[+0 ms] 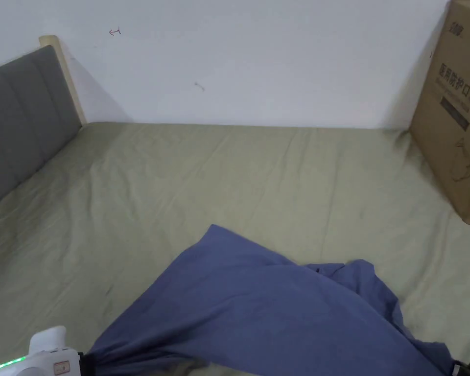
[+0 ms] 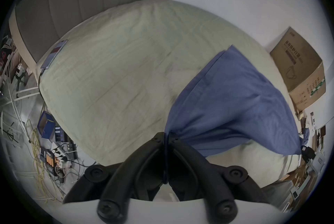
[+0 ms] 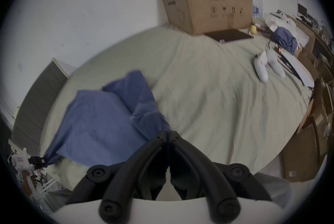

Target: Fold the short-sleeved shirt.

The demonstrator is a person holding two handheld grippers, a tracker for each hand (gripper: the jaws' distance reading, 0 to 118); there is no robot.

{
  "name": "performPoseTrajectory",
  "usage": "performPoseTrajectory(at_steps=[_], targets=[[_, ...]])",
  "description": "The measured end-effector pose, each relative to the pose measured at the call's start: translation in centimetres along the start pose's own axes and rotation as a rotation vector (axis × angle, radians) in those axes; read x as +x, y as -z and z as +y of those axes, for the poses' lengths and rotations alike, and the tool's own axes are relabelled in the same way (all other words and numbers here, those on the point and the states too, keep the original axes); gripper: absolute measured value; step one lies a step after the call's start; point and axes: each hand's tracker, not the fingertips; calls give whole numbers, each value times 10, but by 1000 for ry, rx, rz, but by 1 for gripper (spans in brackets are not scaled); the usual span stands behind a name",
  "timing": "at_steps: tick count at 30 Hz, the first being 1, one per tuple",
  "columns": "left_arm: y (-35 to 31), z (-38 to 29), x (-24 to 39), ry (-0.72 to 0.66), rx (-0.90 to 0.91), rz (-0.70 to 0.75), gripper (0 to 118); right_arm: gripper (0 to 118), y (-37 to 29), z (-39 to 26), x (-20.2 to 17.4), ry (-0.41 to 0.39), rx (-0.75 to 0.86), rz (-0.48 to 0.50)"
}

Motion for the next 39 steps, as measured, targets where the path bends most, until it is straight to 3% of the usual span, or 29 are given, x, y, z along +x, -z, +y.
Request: performPoseTrajectory(at_steps=[8, 10, 11, 12, 13, 14, 15, 16, 21, 25, 29, 30, 32, 33, 34, 35, 36, 39], targets=[[28, -16, 14, 53, -79, 88, 3, 1, 52, -35, 11, 4, -167, -71], [26, -13, 18, 50, -87, 98, 10, 5, 45, -29, 7, -13, -151, -86], [20, -11, 19, 49, -84, 86, 22, 16, 41, -23, 7, -21, -147, -95], [13, -8, 21, 39, -69, 53, 43, 34, 37, -18, 5, -34, -136, -101], [2, -3, 24, 23, -50, -3, 77, 69, 30, -9, 4, -50, -113, -82], [-9, 3, 28, 13, -17, -62, 97, 98, 23, 1, 2, -68, -81, -52], [-24, 10, 35, 2, 37, -93, 108, 114, 15, 11, 0, -79, -42, -34], [-41, 18, 43, 1, 108, -123, 109, 117, 3, 24, -5, -87, 19, -21], [-121, 62, 86, 94, 448, -216, 109, 115, -68, 79, -34, -152, 307, 61], [-172, 75, 121, 171, 679, -206, 109, 114, -123, 100, -62, -196, 523, 93], [-193, 71, 146, 228, 839, -146, 108, 108, -152, 103, -84, -231, 639, 98], [-194, 69, 150, 232, 866, -147, 107, 101, -154, 102, -89, -247, 662, 82], [-198, 63, 157, 230, 896, -170, 89, 63, -156, 101, -97, -272, 692, 37], [-200, 59, 160, 224, 907, -185, 67, 43, -157, 99, -100, -286, 705, 32], [-198, 58, 162, 219, 912, -183, 24, 19, -160, 97, -110, -289, 710, 40], [-196, 57, 165, 214, 916, -178, 0, 6, -162, 95, -115, -286, 719, 38], [-193, 56, 164, 207, 922, -196, 0, 0, -163, 94, -117, -284, 728, 45], [-181, 64, 168, 229, 825, -276, 0, 0, -162, 94, -122, -276, 731, 83]])
